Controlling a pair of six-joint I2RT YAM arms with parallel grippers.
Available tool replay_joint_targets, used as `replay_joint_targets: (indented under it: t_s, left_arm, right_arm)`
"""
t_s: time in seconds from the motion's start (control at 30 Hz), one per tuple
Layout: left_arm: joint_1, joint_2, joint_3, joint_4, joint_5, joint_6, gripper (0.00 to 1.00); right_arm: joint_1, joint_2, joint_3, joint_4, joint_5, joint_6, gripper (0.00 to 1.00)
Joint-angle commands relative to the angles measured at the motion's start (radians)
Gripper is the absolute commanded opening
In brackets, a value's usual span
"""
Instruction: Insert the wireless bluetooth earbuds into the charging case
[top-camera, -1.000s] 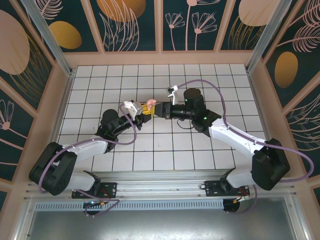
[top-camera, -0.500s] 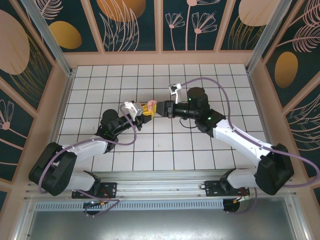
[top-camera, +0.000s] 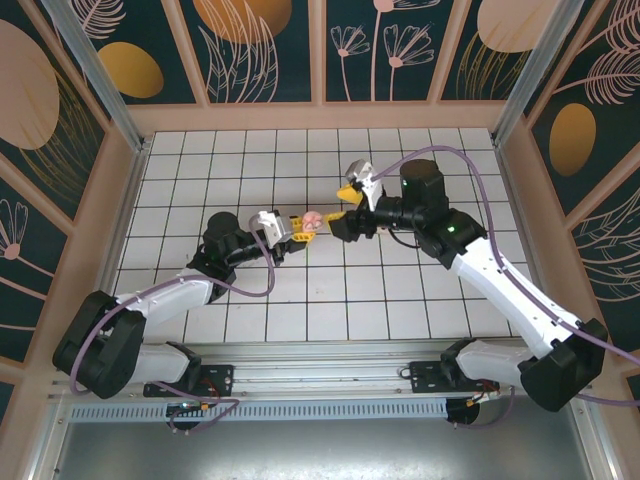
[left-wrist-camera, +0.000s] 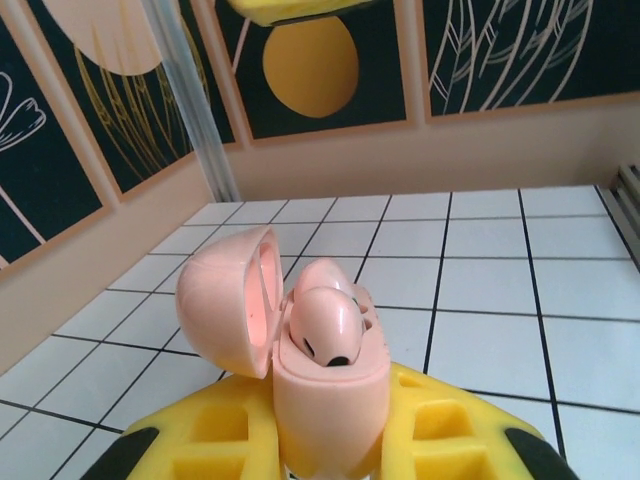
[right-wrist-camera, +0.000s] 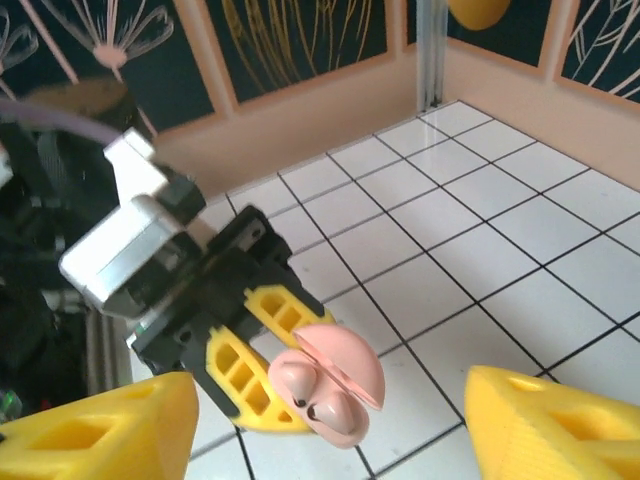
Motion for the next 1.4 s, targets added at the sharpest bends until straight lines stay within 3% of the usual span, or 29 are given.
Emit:
replay_joint_targets:
  t_s: [0.0,0.2,0.5,0.77,1.07,1.37]
  left_arm:
    - [-0.009,-0.025,0.036,-0.088,0.040,0.109,0.07]
    - [-0.014,-0.026,0.045,-0.105,0.044,0.132,0.07]
    - [-0.016,-0.029,0.051,-0.112,0.036,0.138,0.07]
    - [-0.017,-0.023,0.057,-0.108,0.014,0.124,0.07]
    - [-0.017,-0.009,0.063,-0.092,-0.021,0.066,0.07]
    - [-0.017,0.010,0.070,-0.055,-0.048,-0.009,0.07]
  right_arm:
    - [0.001,0.055,0.078,-0.143,-0.031,-0.317,0.77]
    - [0.025,0.192,0.205,-0.298,-0.040,-0.495,0.78]
    - [0.041,0.281,0.249,-0.376,-0.111,-0.591,0.75]
    - [0.048,0.288,0.234,-0.398,-0.185,-0.600,0.65]
    - [0.047,0.216,0.182,-0.397,-0.184,-0.582,0.53]
    - [0.026,0.132,0.093,-0.318,-0.184,-0.485,0.49]
